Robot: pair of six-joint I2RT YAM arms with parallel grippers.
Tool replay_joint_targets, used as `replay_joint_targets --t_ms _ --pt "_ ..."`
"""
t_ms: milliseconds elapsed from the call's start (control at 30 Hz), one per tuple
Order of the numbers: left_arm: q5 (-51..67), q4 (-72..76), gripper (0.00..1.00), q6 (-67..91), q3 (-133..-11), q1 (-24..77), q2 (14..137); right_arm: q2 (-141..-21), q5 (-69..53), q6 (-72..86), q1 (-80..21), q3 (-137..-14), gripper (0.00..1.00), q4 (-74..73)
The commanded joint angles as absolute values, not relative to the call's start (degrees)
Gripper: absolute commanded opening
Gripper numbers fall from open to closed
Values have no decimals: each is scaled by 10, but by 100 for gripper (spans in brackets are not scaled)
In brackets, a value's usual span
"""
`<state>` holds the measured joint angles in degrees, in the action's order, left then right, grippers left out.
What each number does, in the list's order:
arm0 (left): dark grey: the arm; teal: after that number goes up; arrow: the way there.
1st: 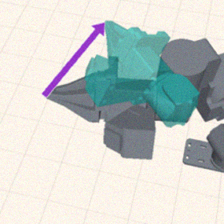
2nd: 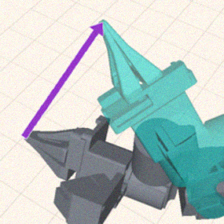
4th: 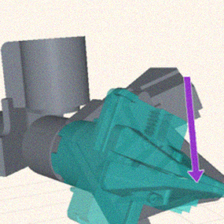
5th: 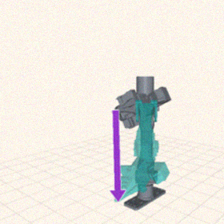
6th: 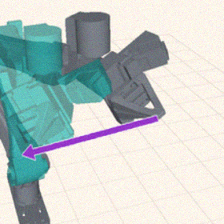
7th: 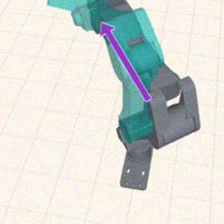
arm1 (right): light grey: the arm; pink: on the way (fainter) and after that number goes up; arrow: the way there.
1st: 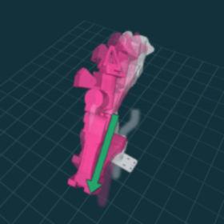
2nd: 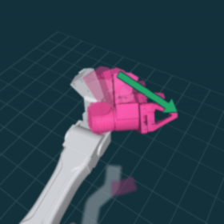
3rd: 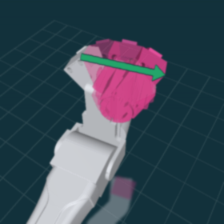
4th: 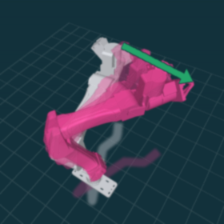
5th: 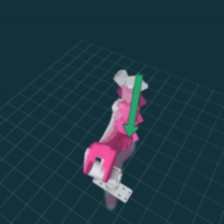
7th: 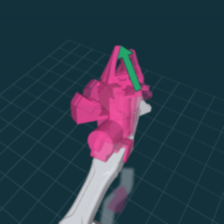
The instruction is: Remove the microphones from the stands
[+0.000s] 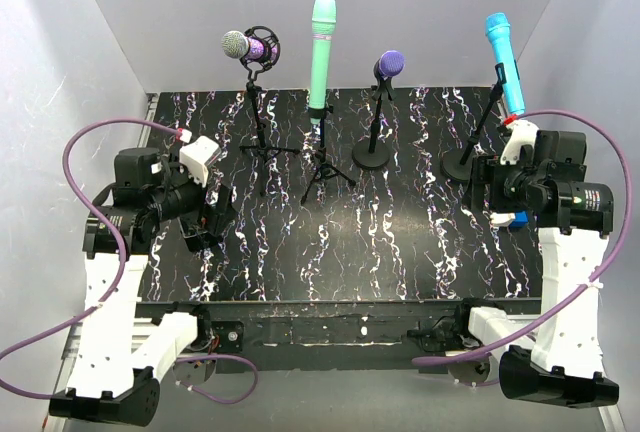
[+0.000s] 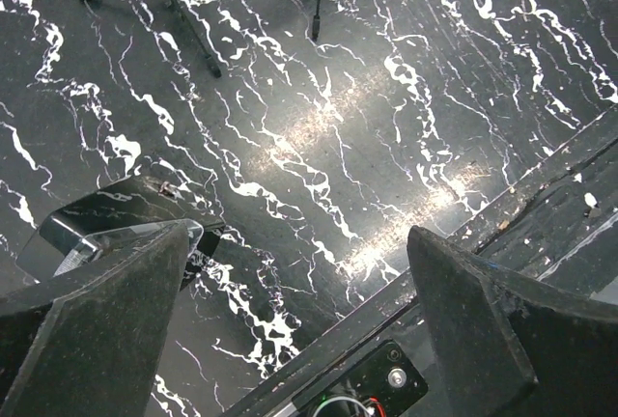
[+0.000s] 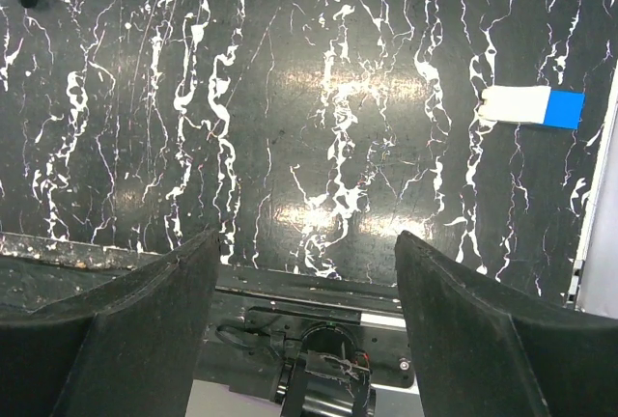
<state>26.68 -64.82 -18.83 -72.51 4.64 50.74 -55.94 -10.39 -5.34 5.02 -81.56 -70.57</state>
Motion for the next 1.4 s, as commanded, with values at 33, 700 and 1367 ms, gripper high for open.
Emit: replay_joint_targets --t_ms 33,700,1367 --pt "322 -642 97 -192 -768 45 512 -557 -127 -70 51 -856 81 -692" --pt "445 -512 86 -34 -1054 103 722 -599 -237 -73 51 -990 85 -658" --pt "115 -456 87 41 -1245 308 956 -592 -264 -28 51 -960 82 -604"
